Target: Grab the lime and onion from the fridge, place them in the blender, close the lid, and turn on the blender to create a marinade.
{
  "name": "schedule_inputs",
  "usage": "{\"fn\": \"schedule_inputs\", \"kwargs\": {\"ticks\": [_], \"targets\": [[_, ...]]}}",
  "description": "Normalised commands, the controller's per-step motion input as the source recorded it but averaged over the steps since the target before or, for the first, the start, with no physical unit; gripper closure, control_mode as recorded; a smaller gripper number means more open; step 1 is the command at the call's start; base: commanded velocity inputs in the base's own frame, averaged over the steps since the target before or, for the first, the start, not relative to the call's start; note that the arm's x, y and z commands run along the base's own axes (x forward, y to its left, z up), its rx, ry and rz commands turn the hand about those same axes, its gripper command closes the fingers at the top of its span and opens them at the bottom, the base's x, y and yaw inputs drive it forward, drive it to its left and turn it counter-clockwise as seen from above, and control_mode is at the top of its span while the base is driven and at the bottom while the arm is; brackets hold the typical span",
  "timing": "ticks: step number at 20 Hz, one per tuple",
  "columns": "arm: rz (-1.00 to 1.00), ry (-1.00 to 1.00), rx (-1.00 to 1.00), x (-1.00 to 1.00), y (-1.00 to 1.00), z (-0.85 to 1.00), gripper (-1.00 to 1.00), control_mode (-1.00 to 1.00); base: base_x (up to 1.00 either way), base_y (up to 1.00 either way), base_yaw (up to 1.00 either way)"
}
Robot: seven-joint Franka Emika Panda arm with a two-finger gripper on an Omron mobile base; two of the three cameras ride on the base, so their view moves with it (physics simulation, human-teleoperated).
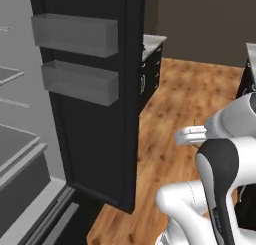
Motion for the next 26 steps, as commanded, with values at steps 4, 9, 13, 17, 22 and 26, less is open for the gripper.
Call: {"fn": "schedule_inputs", "kwargs": {"ticks": [4, 9, 13, 17, 22, 26], "targets": [[0.00, 0.00, 0.00, 0.00, 0.00, 0.00, 1.00, 1.00, 0.49, -0.48, -0.20], [0.00, 0.00, 0.00, 0.00, 0.00, 0.00, 1.00, 1.00, 0.15, -0.83, -0.11], [0.00, 0.00, 0.00, 0.00, 0.00, 0.00, 1.00, 1.00, 0.91, -0.30, -0.25], [0.00, 0.00, 0.00, 0.00, 0.00, 0.00, 1.00, 1.00, 1.00, -0.02, -0.33], [0.00, 0.00, 0.00, 0.00, 0.00, 0.00, 1.00, 1.00, 1.00, 0.00, -0.28], [0.00, 0.00, 0.00, 0.00, 0.00, 0.00, 1.00, 1.00, 1.00, 0.00, -0.16]]}}
